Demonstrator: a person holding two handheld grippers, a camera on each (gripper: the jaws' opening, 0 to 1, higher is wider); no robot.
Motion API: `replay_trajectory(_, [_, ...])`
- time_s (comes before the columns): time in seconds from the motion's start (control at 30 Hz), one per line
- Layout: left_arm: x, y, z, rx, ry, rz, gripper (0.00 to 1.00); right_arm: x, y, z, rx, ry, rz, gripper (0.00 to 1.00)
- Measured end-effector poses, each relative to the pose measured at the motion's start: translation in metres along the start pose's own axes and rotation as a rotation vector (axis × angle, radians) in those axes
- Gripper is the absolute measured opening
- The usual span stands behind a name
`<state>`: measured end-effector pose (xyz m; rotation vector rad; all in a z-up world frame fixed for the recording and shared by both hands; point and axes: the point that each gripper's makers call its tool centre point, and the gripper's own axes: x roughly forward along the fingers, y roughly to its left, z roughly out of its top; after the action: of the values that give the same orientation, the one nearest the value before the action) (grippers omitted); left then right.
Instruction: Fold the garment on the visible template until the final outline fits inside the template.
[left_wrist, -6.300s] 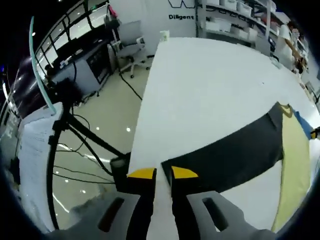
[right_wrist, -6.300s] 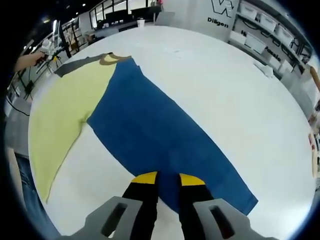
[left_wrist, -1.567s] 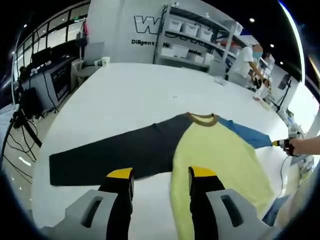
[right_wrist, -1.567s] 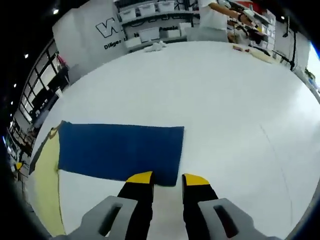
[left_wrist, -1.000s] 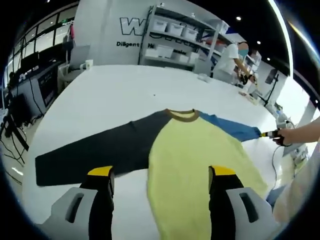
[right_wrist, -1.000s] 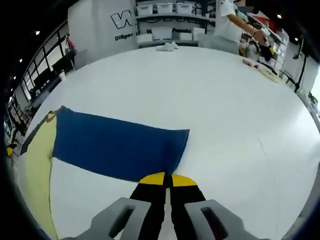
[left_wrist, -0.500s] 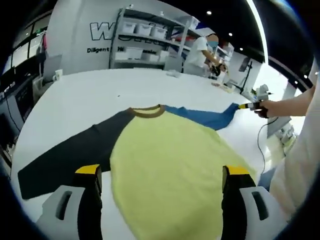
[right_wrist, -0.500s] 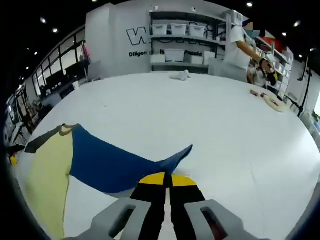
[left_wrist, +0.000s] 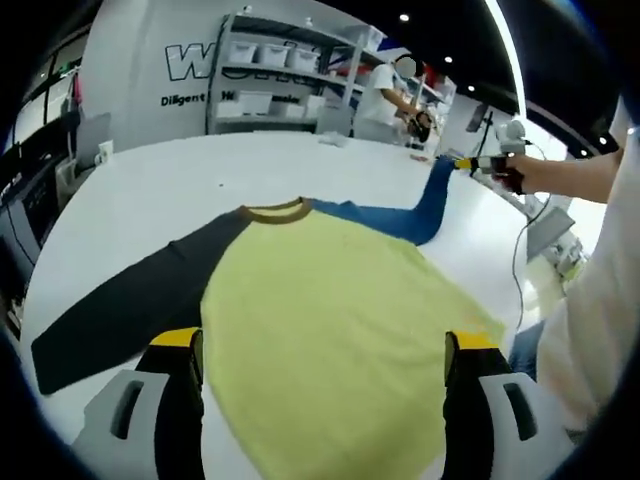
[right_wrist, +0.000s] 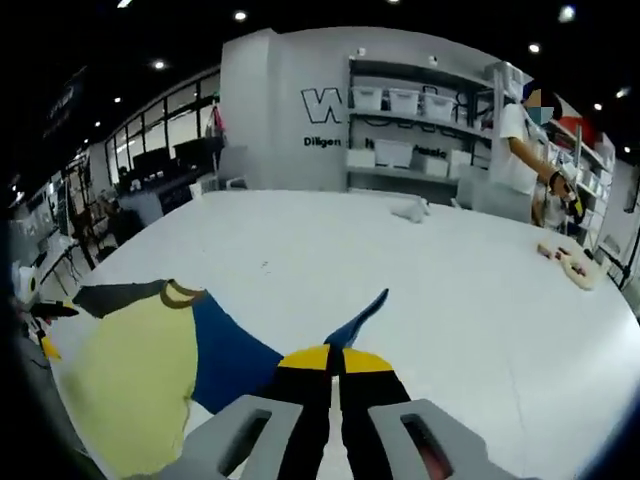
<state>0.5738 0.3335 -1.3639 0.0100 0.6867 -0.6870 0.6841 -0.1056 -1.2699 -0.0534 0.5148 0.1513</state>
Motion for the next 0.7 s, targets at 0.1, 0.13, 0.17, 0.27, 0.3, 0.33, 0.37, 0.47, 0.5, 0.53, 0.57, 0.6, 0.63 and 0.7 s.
replay_trajectory(0.1, [-0.002,0.0,-0.001,-0.001,-0.001,0.003,0.99,0.005,0.023,0.021,-0.029,-0.037,0.045,0.0])
replay_trajectory(0.13, [-0.002,-0.001,-0.002,0.0,0.0,0.002,0.99,0.006,0.03,0.026,-0.029,-0.045,0.058,0.0])
replay_trajectory(0.17, [-0.003,-0.001,-0.003,0.001,0.002,0.004,0.99,0.009,0.041,0.033,-0.035,-0.057,0.083,0.0])
replay_trajectory(0.27, [-0.005,0.0,-0.005,0.003,0.004,0.009,0.99,0.013,0.067,0.051,-0.053,-0.088,0.137,0.0])
replay_trajectory(0.3, [-0.005,0.0,-0.005,0.002,0.005,0.011,0.99,0.015,0.074,0.054,-0.06,-0.094,0.149,0.0])
replay_trajectory(0.33, [-0.006,0.0,-0.006,0.002,0.007,0.013,0.99,0.017,0.085,0.06,-0.073,-0.1,0.173,0.0])
replay_trajectory(0.37, [-0.006,0.0,-0.007,0.001,0.008,0.013,0.99,0.019,0.093,0.064,-0.078,-0.108,0.19,0.0])
replay_trajectory(0.47, [-0.008,-0.001,-0.008,-0.001,0.006,0.015,0.99,0.026,0.12,0.072,-0.096,-0.117,0.24,0.0])
replay_trajectory(0.5, [-0.008,-0.001,-0.009,-0.001,0.006,0.014,0.99,0.03,0.131,0.074,-0.098,-0.117,0.262,0.0])
replay_trajectory(0.53, [-0.008,-0.002,-0.009,-0.001,0.007,0.014,0.99,0.032,0.138,0.074,-0.104,-0.115,0.276,0.0])
replay_trajectory(0.57, [-0.008,-0.001,-0.009,0.0,0.007,0.014,0.99,0.034,0.145,0.076,-0.112,-0.118,0.289,0.0])
replay_trajectory(0.6, [-0.008,-0.002,-0.01,-0.001,0.009,0.012,0.99,0.037,0.156,0.077,-0.115,-0.116,0.309,0.0])
replay_trajectory(0.63, [-0.009,-0.002,-0.011,-0.001,0.011,0.012,0.99,0.04,0.162,0.078,-0.117,-0.116,0.324,0.0])
replay_trajectory(0.7, [-0.009,-0.003,-0.013,0.003,0.015,0.011,0.99,0.046,0.177,0.081,-0.13,-0.114,0.355,0.0])
